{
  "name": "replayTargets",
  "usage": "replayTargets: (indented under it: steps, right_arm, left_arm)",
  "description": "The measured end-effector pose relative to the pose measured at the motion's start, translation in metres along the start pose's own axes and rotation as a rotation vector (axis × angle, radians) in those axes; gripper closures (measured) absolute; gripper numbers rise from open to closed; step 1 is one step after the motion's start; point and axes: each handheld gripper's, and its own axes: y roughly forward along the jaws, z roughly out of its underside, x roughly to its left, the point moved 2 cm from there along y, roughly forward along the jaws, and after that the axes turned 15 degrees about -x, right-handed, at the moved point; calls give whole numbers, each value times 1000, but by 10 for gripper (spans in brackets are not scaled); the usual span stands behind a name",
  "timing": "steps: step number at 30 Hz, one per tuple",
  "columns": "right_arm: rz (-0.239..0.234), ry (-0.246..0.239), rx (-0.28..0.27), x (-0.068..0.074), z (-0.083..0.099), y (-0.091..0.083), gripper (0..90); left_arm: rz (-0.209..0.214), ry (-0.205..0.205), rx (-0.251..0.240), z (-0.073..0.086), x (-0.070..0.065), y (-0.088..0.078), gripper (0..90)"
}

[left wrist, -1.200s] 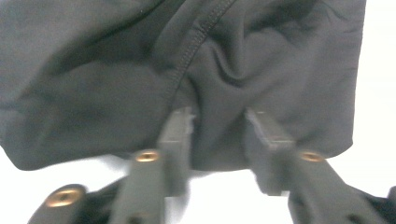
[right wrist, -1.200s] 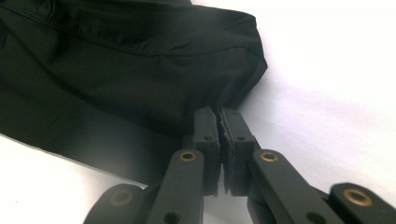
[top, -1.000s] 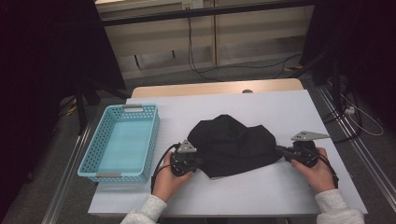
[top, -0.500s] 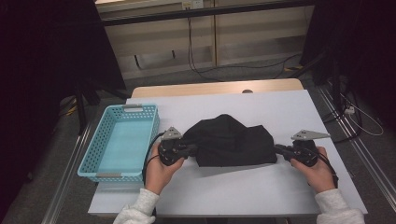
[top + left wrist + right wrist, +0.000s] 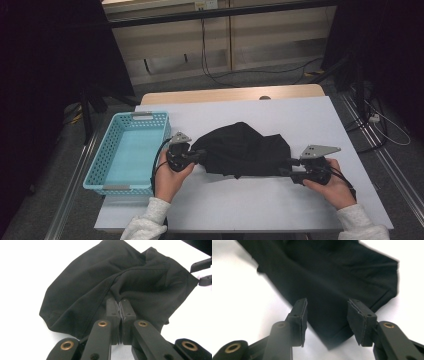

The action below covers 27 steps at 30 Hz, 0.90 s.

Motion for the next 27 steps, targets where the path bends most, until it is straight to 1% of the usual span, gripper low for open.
replayTargets:
  steps: [2, 3, 4, 7, 9, 10, 12, 14, 15, 16, 17, 19, 20, 22, 23, 25, 26, 27]
  right_arm:
    - [-12, -3, 19, 1, 4, 3, 438]
    - [-10, -5, 33, 1, 6, 5, 410]
    - [-7, -18, 47, 2, 8, 7, 407]
    - [9, -80, 64, 4, 9, 10, 452]
    - [11, -102, 65, 4, 10, 11, 458]
    - [12, -99, 62, 4, 10, 12, 476]
    - [11, -103, 65, 4, 9, 13, 564]
    - [10, -114, 74, 4, 6, 15, 731]
    - [17, -125, 83, 5, 5, 16, 808]
    - [25, -133, 87, 4, 4, 17, 862]
    - [25, -130, 88, 4, 3, 18, 872]
    - [7, -113, 79, 3, 0, 16, 883]
    - [0, -101, 63, 3, -2, 13, 884]
    - [5, -93, 23, 4, -9, 6, 884]
    - [4, -79, 7, 3, -13, 3, 884]
    - [20, -65, -30, 0, -20, 0, 885]
    - [21, -49, -47, -1, -23, -1, 885]
    - [21, -49, -47, -1, -23, -1, 885]
  left_arm:
    - [0, 0, 2, 1, 1, 0, 879]
    - [0, 1, 1, 1, 1, 0, 878]
    - [0, 1, 1, 0, 1, 1, 878]
    - [-3, 2, -4, 1, 2, 1, 878]
    - [-7, 2, -6, 1, 3, 1, 878]
    - [-7, 0, -6, 1, 3, 1, 878]
    - [-7, 1, -3, 0, 3, 2, 878]
    - [-7, -5, -3, -1, 3, 2, 878]
    - [-4, -9, 1, -1, 3, 2, 878]
    - [-4, -12, -2, -2, 3, 2, 878]
    - [-6, -7, -3, -3, 3, 1, 878]
    - [-9, -10, 1, -4, 3, 0, 879]
    - [-9, -15, -4, -5, 3, -1, 879]
    - [-12, -13, -5, -9, 4, -2, 879]
    - [-14, -15, -7, -12, 5, -3, 879]
    - [-21, -9, -14, -17, 8, -1, 879]
    - [-26, -9, -19, -20, 9, 1, 879]
    - [-26, -9, -19, -20, 9, 1, 879]
